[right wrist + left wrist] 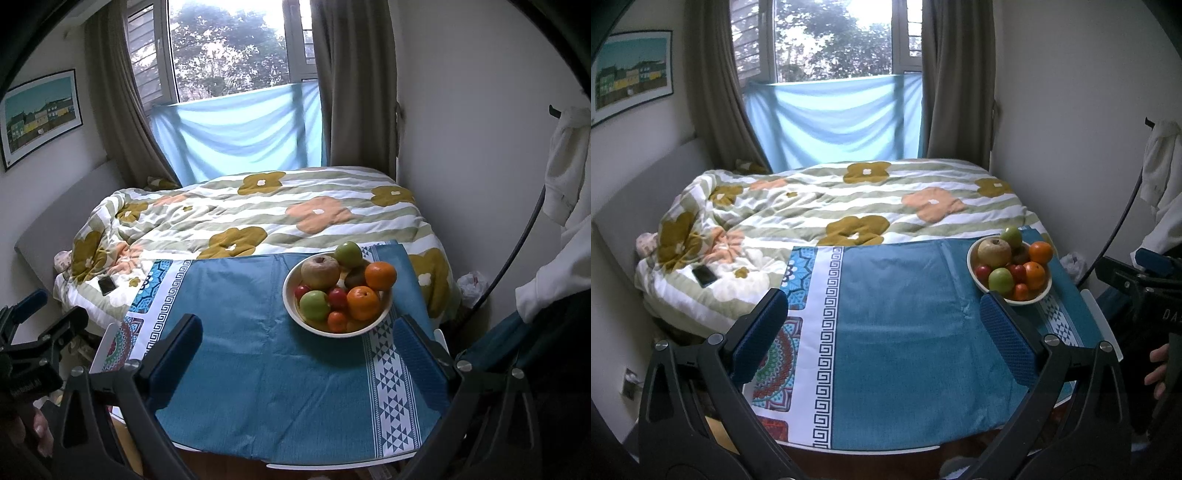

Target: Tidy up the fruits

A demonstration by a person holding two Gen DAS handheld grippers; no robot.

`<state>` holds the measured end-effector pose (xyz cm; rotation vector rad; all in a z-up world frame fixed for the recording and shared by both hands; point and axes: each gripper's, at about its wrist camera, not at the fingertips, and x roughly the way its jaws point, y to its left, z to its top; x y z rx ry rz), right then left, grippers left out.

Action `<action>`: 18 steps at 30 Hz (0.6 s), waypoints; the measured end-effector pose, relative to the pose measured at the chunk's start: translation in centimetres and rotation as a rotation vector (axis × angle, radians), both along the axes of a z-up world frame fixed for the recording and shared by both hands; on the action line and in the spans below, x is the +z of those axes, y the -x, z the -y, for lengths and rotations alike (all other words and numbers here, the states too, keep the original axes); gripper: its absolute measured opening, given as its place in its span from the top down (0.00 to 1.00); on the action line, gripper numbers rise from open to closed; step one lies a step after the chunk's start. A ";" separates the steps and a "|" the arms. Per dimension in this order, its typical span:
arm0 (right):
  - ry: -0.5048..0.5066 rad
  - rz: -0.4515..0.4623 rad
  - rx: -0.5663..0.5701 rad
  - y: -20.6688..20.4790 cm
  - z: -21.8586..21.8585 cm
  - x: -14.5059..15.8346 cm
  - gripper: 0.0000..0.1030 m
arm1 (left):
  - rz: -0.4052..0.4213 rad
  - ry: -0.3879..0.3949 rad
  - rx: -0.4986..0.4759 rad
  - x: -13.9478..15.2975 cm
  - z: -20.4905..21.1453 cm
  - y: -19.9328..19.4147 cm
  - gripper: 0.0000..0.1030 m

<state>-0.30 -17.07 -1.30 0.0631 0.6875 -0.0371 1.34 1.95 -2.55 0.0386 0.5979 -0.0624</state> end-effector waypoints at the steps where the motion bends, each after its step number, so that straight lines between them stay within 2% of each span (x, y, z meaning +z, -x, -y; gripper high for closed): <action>1: 0.000 0.000 0.000 0.0 0.0 0.0 0.00 | 0.001 0.000 0.001 0.0 0.0 0.0 0.00; 18: -0.001 0.000 0.000 -0.1 0.3 -0.1 0.00 | 0.004 -0.002 -0.002 0.0 -0.4 0.1 0.00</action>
